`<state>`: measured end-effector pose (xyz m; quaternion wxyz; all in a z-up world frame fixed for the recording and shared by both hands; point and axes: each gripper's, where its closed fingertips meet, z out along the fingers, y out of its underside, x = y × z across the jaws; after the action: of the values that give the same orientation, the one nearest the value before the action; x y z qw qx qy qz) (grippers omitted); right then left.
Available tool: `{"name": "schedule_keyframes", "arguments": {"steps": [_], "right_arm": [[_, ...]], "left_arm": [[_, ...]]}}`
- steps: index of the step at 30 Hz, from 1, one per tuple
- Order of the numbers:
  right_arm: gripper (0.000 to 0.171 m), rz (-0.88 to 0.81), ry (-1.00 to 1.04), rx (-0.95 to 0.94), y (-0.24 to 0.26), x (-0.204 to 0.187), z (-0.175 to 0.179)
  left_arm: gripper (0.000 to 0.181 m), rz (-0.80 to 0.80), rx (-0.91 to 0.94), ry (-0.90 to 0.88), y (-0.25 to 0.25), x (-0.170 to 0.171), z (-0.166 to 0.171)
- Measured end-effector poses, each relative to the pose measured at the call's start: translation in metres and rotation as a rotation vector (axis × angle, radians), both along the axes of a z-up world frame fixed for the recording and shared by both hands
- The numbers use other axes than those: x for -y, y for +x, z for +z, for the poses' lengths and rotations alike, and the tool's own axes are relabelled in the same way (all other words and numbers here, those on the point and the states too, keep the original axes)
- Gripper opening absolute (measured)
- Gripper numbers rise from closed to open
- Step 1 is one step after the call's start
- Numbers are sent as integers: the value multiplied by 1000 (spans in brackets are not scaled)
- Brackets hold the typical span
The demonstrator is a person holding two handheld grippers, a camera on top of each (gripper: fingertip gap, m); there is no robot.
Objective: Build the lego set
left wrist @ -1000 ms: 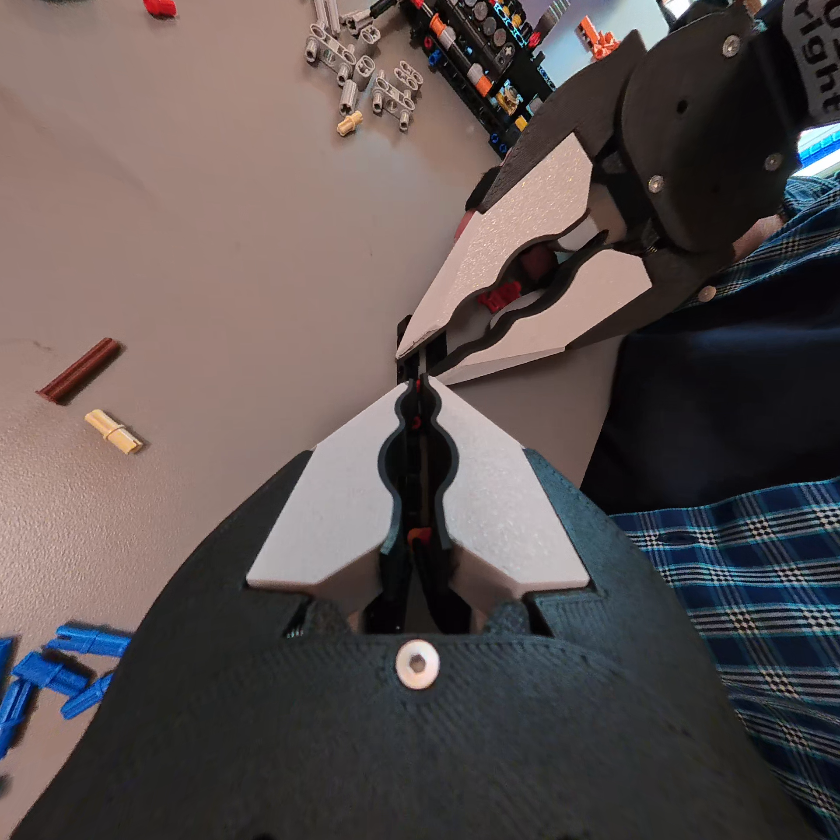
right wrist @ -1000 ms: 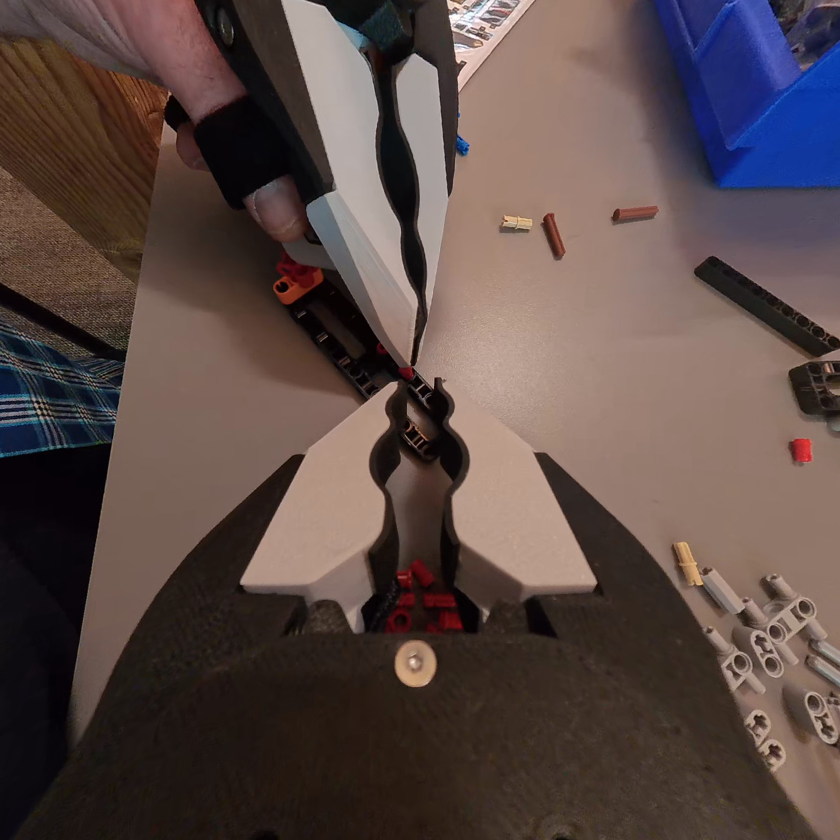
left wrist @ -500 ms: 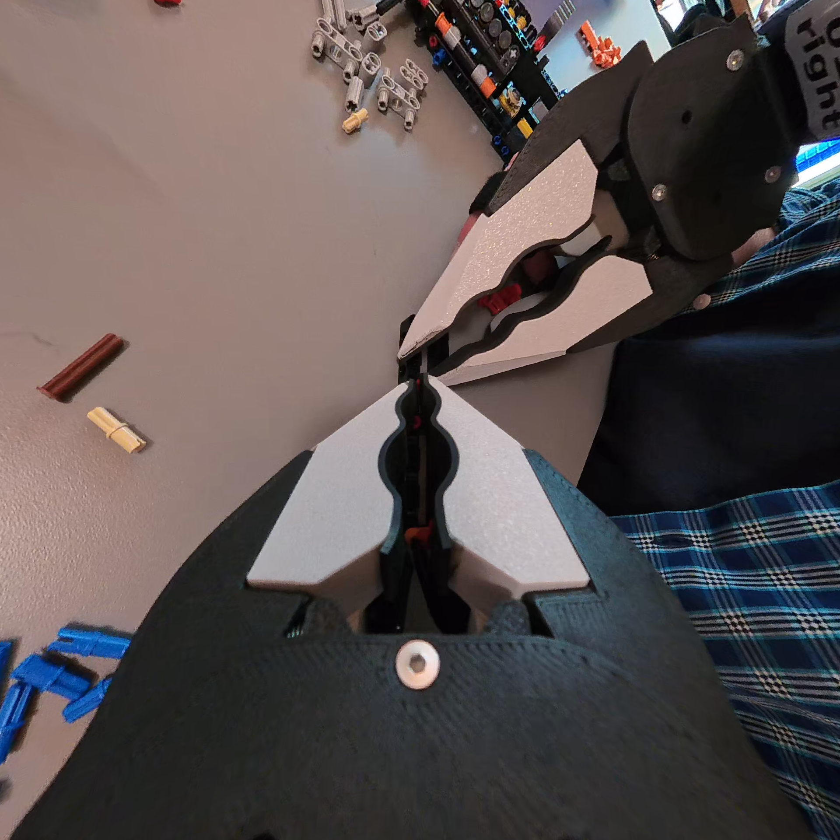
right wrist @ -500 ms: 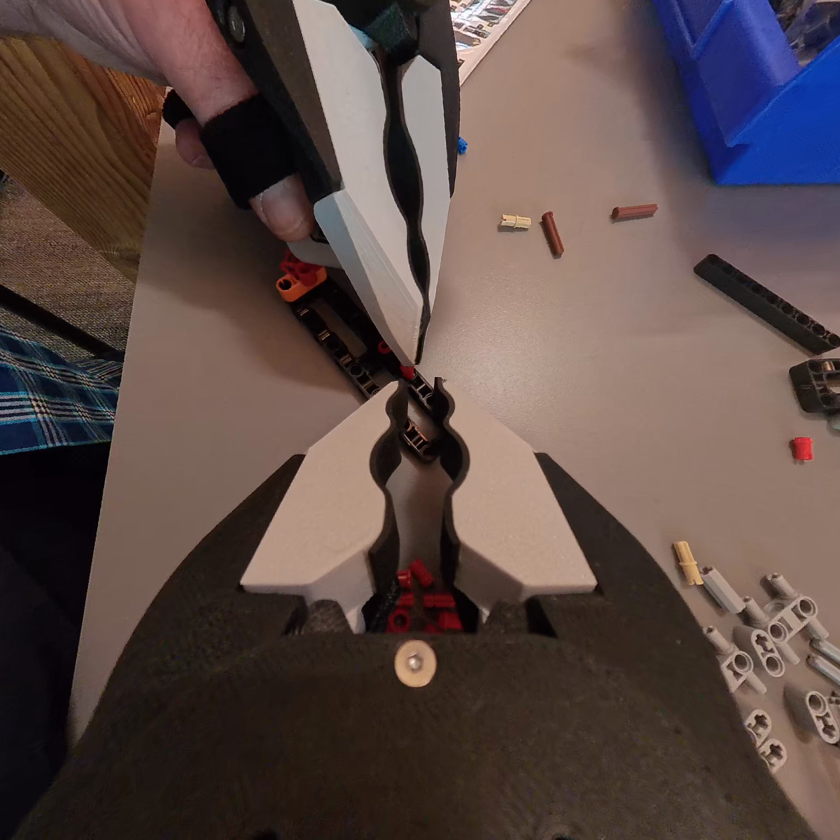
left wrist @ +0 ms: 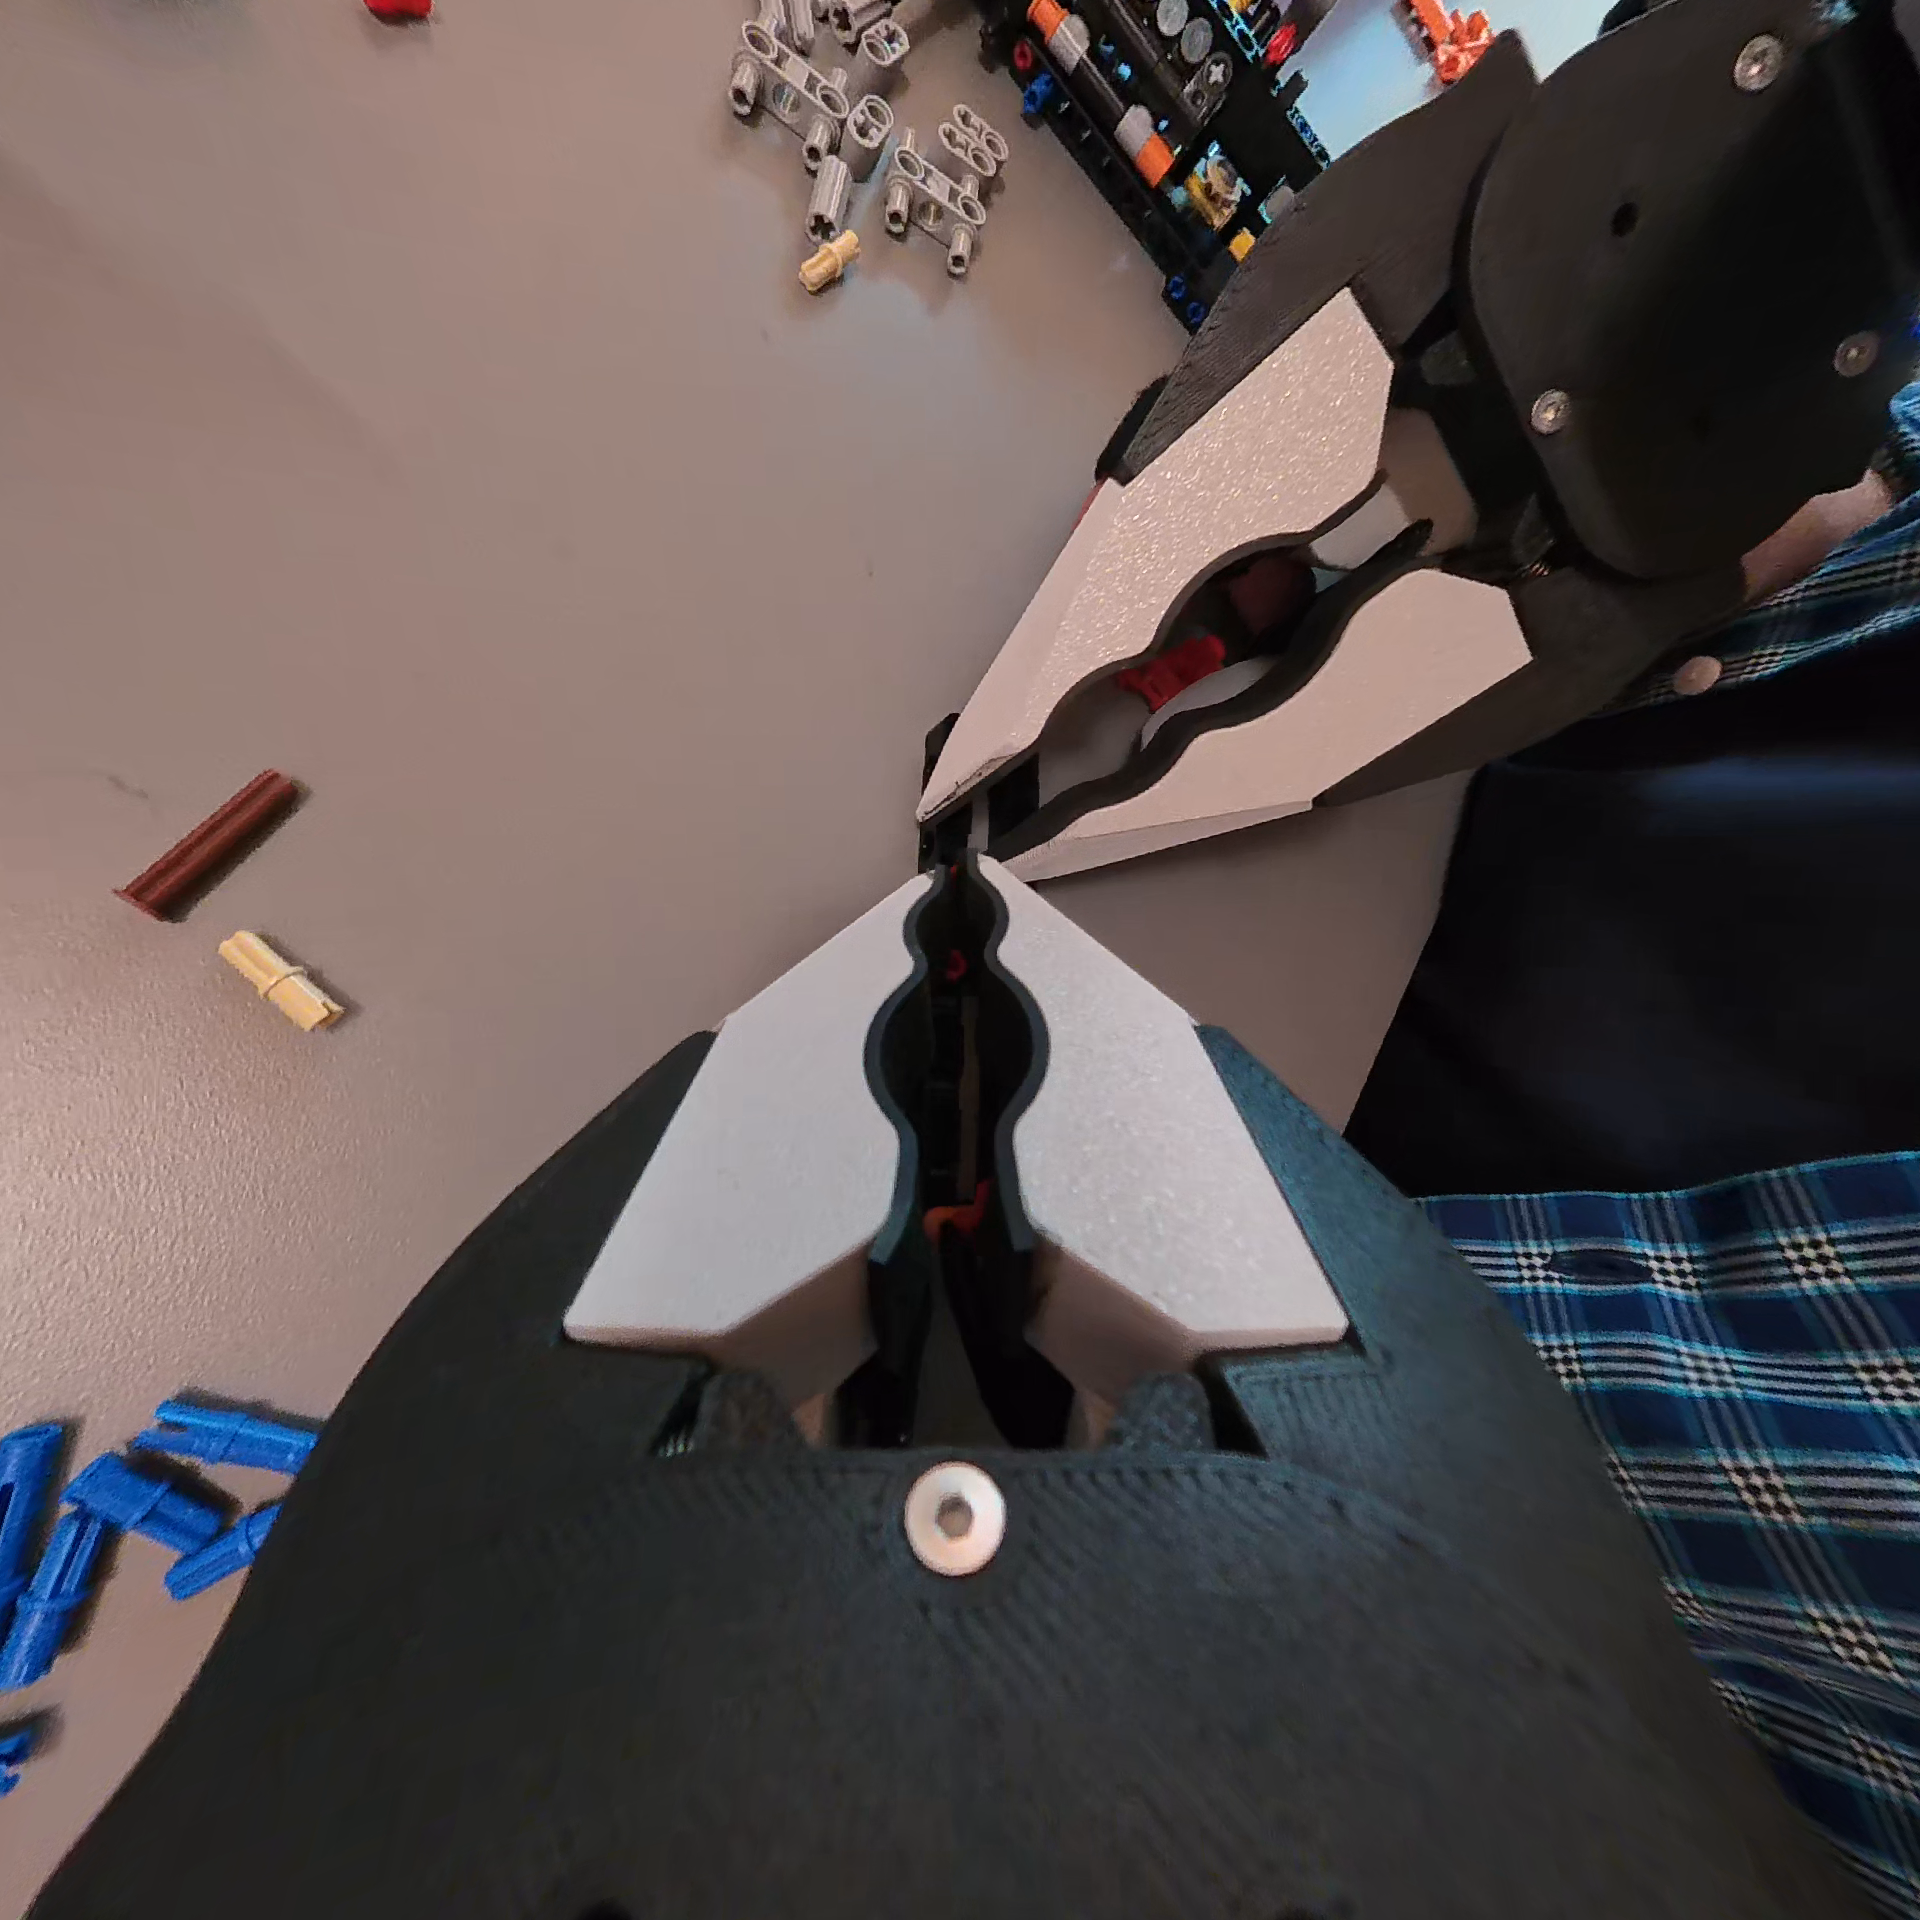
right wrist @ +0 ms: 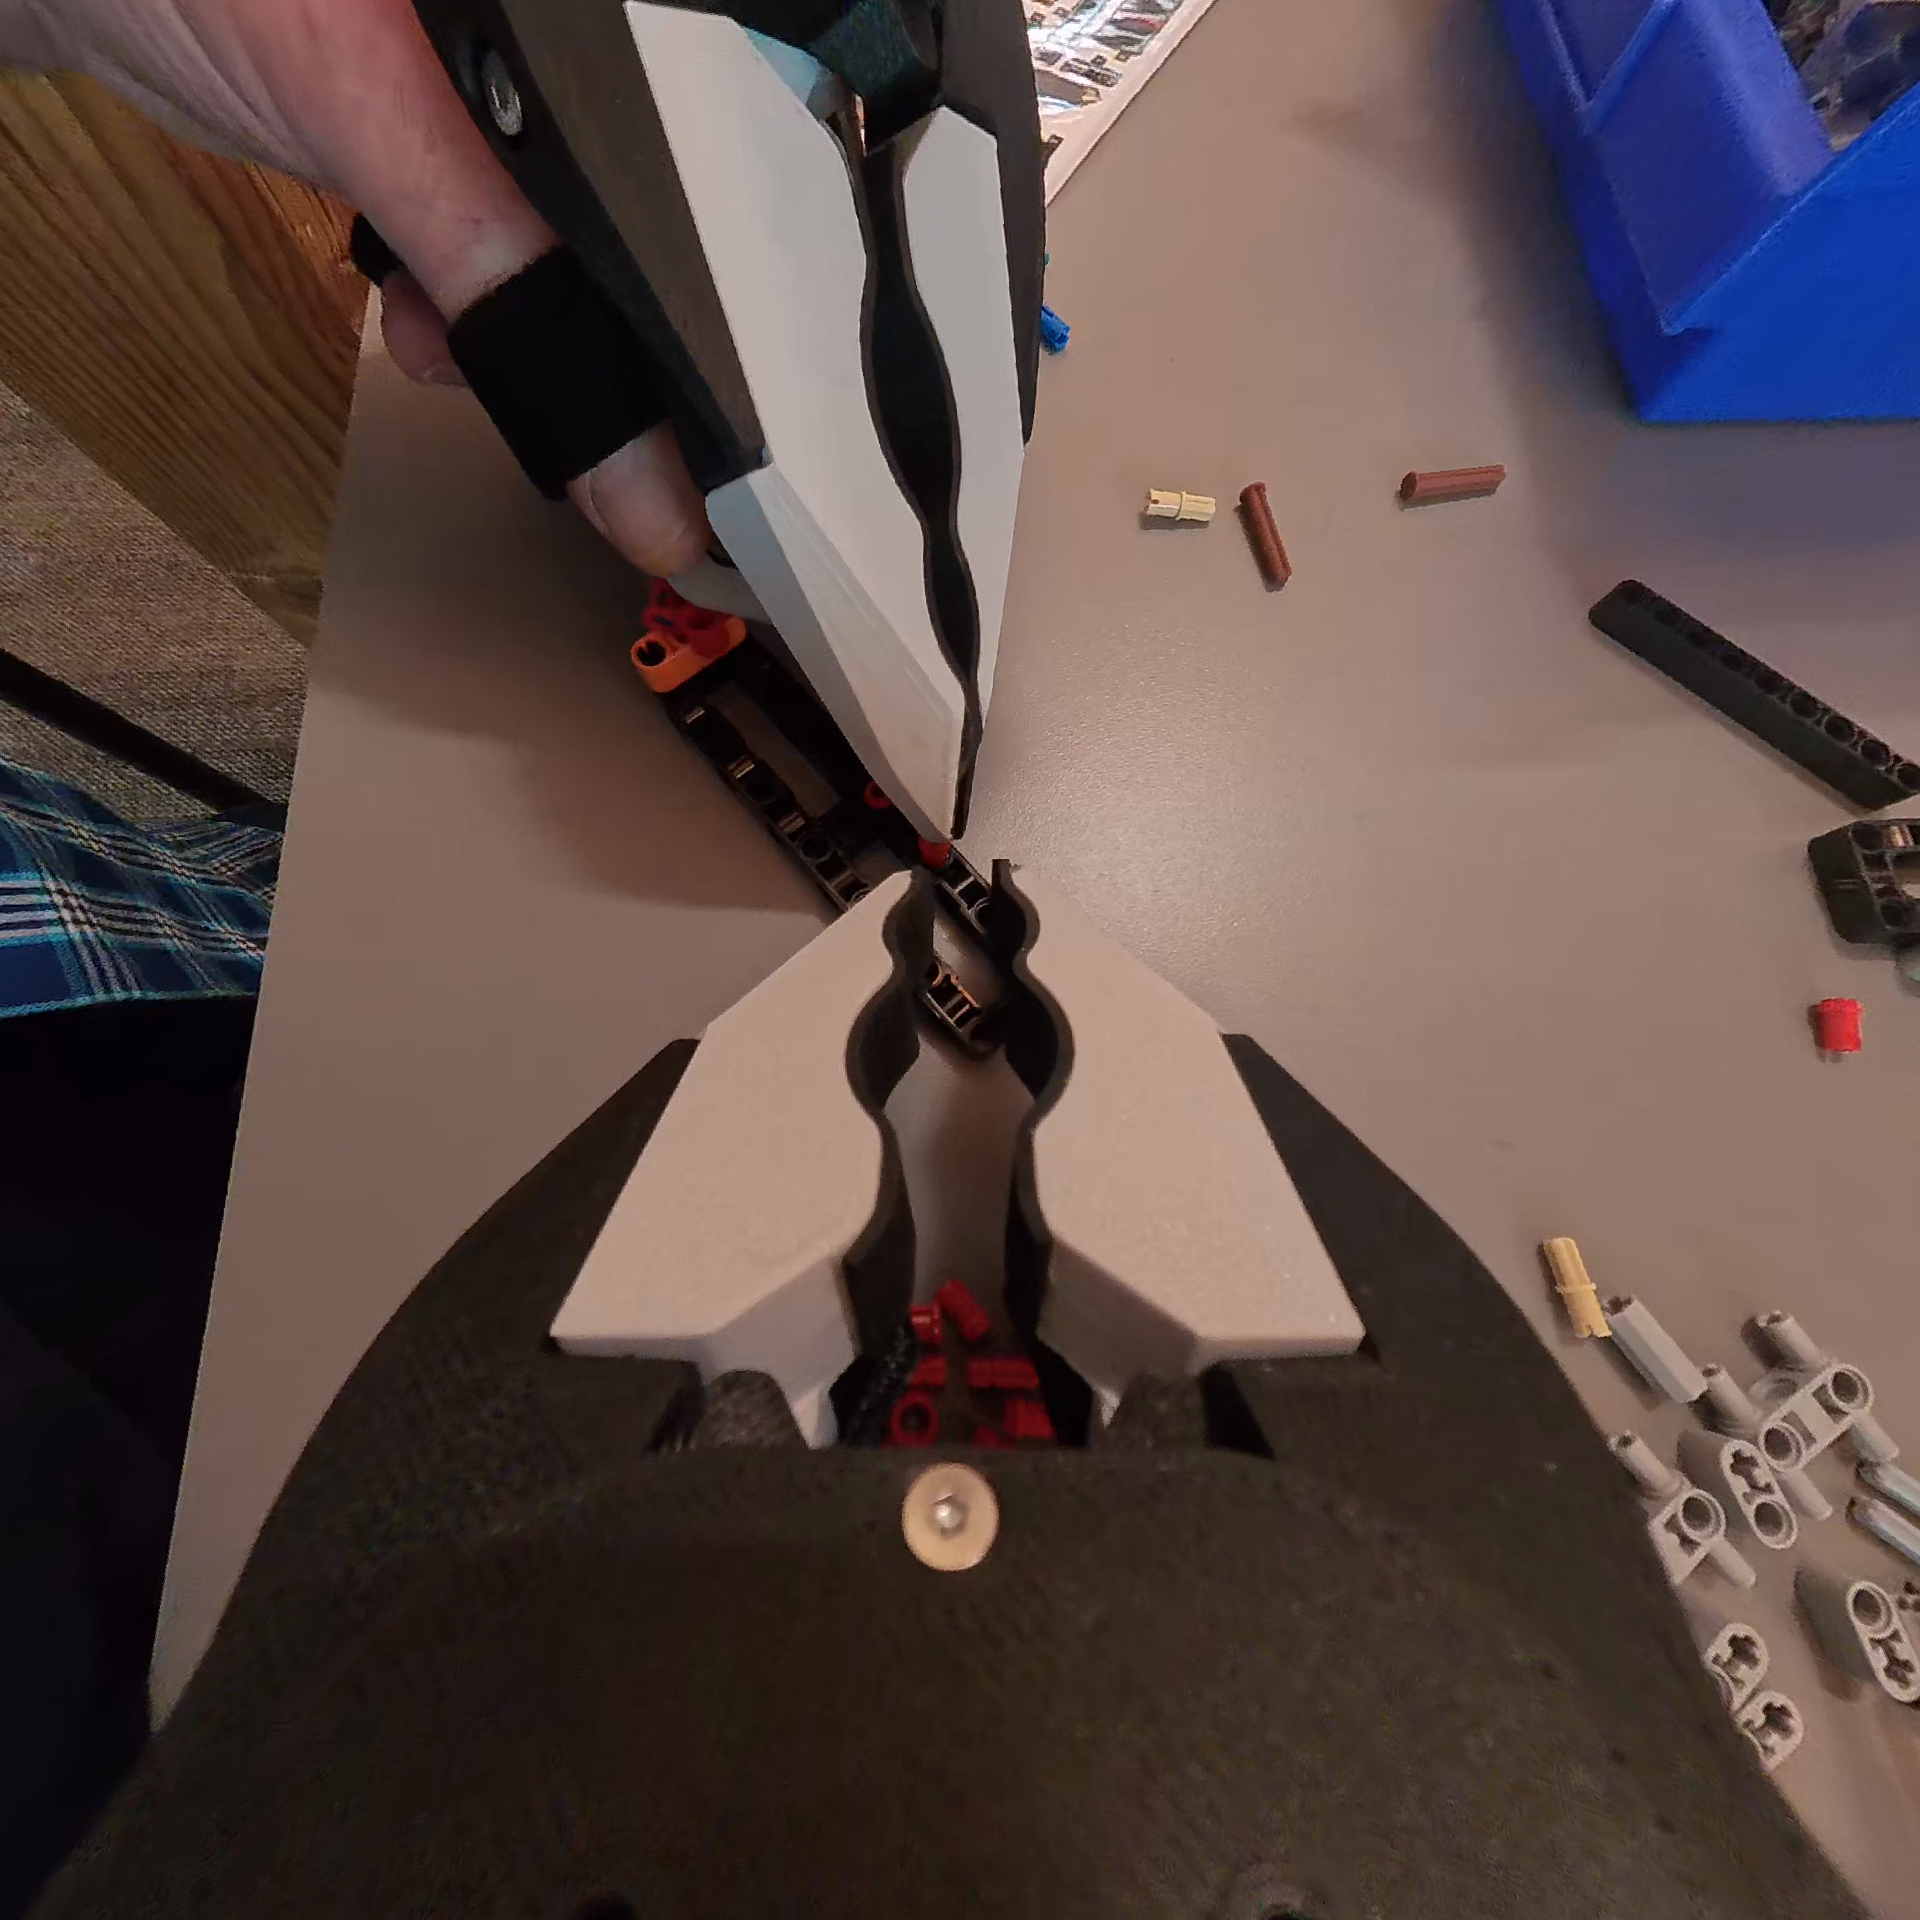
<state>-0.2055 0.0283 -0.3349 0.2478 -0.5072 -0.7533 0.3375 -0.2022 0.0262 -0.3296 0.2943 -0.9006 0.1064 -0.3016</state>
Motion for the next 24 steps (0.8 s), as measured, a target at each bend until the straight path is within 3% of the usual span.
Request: {"name": "schedule_keyframes", "arguments": {"steps": [1,19,24], "right_arm": [[8,0,0,0,0,0,0],[8,0,-1,-1,0,0,0],[10,-8,-12,4,-1,-1,0]], "left_arm": [[0,-2,-4,-5,0,0,0],[0,-19,-121,-8,-1,0,-3],[0,8,-25,-37,0,-1,-2]]}}
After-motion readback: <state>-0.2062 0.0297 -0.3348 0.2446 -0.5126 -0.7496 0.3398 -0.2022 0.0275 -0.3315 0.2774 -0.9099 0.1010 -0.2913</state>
